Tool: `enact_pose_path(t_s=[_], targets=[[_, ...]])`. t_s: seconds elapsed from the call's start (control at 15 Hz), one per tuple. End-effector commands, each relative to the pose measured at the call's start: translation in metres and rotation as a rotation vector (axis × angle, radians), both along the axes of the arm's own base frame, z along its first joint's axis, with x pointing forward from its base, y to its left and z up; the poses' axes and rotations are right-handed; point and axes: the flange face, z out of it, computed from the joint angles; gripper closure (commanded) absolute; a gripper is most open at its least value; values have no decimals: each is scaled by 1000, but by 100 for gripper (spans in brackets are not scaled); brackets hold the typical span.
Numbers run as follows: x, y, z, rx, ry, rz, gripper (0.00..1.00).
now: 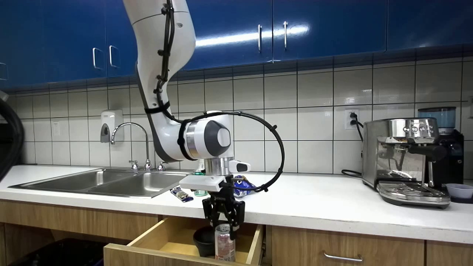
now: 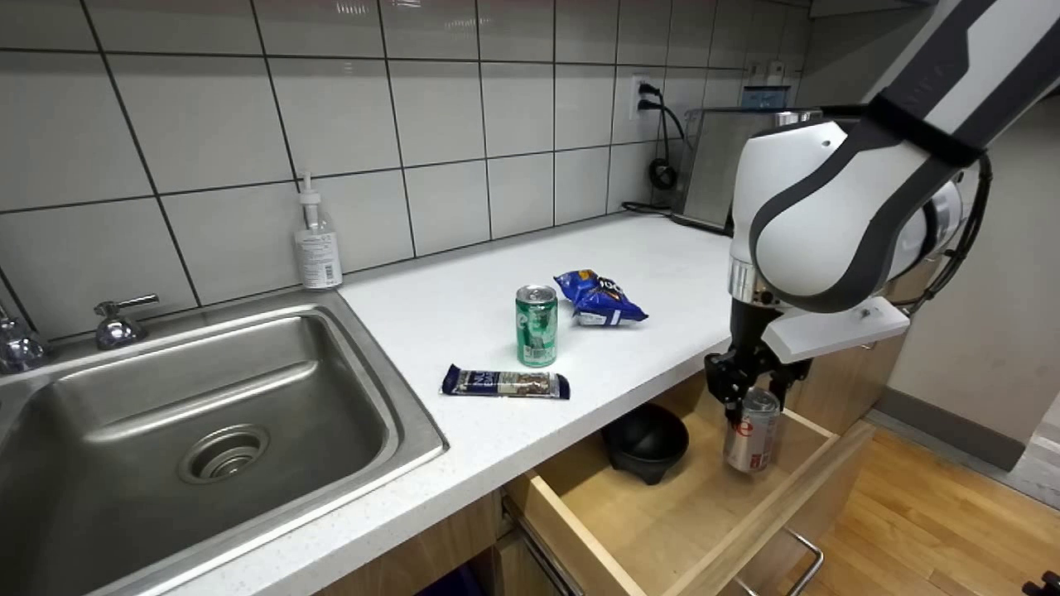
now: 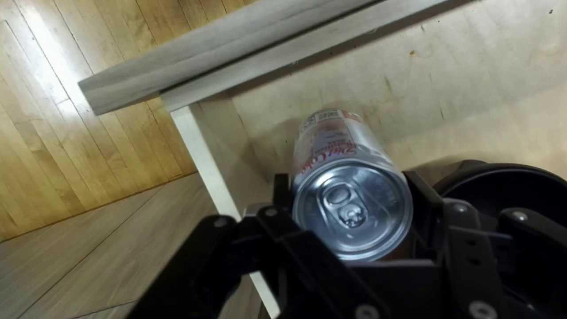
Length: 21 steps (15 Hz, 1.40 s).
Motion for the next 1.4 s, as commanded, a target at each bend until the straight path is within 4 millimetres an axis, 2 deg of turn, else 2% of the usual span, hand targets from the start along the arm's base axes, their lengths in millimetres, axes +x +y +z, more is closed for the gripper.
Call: enact_pose_path(t_s=[0.0,0.47,0.8,0.93,1.0,1.13,1.33], targets=[[14,-6,-3,15,-1,-37,62],[20,-6,-21,22,15,-63,62],[23,-7,-26,12,21,-65,62],[23,-7,-27,10,27,-65,12],[23,-7,-27,10,29,-63,11],[23,-7,-26,11,29,-62,1],[22,-6,-18,13,22,-56,0]])
